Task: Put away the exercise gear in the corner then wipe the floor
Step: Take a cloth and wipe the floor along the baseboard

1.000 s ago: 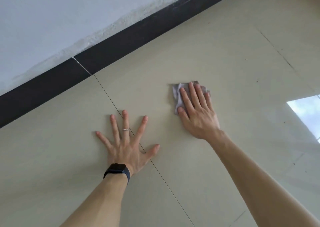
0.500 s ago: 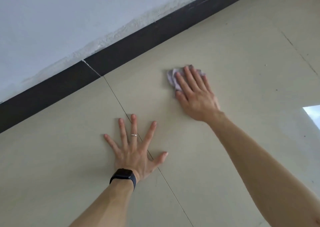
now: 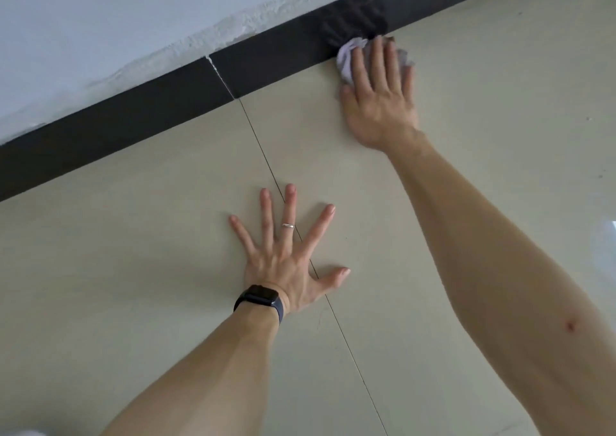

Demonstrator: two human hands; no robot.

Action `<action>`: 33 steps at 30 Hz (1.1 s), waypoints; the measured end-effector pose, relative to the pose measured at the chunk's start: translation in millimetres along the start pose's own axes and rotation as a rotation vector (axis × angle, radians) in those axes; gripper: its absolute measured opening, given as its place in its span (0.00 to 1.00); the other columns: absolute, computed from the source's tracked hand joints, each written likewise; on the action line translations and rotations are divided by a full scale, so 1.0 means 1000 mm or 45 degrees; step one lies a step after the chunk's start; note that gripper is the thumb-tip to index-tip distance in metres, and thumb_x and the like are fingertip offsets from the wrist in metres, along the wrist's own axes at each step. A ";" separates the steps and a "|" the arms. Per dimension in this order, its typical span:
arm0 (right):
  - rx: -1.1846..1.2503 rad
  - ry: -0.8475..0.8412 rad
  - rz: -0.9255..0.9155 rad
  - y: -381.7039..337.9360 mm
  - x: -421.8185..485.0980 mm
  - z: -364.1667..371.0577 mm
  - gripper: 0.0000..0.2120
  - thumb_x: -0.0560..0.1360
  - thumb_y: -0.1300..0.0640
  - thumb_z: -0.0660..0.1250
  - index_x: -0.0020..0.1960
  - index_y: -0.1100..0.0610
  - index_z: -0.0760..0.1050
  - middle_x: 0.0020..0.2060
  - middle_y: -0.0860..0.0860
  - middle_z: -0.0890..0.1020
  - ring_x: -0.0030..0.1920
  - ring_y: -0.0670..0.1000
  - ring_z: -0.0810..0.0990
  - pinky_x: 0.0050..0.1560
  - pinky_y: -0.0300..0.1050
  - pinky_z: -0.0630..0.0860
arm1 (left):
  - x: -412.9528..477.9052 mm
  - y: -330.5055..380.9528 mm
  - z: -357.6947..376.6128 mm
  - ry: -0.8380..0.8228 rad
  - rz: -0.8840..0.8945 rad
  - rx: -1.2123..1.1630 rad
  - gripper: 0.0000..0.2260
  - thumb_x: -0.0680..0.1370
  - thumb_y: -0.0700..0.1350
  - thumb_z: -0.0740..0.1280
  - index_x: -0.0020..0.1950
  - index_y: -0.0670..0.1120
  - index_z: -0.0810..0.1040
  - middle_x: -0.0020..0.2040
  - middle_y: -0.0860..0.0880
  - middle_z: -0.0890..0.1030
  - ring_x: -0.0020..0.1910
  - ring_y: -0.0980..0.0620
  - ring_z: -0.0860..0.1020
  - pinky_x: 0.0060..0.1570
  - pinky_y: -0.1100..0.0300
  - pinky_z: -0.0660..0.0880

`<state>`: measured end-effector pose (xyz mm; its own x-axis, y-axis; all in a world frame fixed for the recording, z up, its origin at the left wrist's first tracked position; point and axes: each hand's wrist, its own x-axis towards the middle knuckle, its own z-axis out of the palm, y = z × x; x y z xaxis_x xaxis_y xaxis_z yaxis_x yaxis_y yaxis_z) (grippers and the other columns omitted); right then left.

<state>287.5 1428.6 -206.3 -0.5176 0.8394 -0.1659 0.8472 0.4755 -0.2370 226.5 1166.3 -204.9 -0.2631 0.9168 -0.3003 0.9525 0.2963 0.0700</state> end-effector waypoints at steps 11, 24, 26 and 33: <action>0.103 0.129 0.654 0.090 -0.109 0.007 0.30 0.83 0.41 0.47 0.82 0.50 0.48 0.81 0.56 0.47 0.80 0.56 0.43 0.77 0.63 0.44 | -0.002 -0.006 0.000 -0.032 0.004 0.031 0.43 0.68 0.80 0.45 0.78 0.65 0.36 0.80 0.43 0.34 0.77 0.34 0.35 0.63 0.19 0.44; 0.118 0.102 0.838 0.114 -0.225 0.009 0.29 0.83 0.42 0.44 0.81 0.46 0.43 0.81 0.51 0.42 0.80 0.51 0.38 0.78 0.59 0.41 | 0.000 -0.001 0.004 0.051 0.047 -0.002 0.41 0.70 0.79 0.45 0.78 0.64 0.35 0.80 0.43 0.34 0.77 0.34 0.34 0.63 0.20 0.44; 0.113 0.068 0.788 0.074 -0.236 0.022 0.28 0.84 0.43 0.45 0.81 0.47 0.41 0.81 0.51 0.41 0.80 0.51 0.37 0.78 0.58 0.38 | 0.002 -0.002 0.002 0.039 0.046 0.002 0.41 0.70 0.79 0.44 0.77 0.65 0.34 0.79 0.43 0.32 0.77 0.35 0.33 0.63 0.20 0.42; -0.071 -0.053 0.147 0.009 -0.351 0.057 0.26 0.83 0.43 0.43 0.81 0.44 0.48 0.81 0.47 0.47 0.80 0.49 0.43 0.79 0.54 0.43 | 0.004 -0.023 -0.017 -0.212 0.205 -0.204 0.34 0.74 0.75 0.44 0.76 0.67 0.35 0.78 0.50 0.29 0.76 0.43 0.28 0.68 0.28 0.32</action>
<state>469.6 1123.4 -205.2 -0.4198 0.8783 -0.2290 0.9062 0.3913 -0.1605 200.8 1167.8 -191.3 -0.0693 0.9028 -0.4244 0.9402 0.2014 0.2749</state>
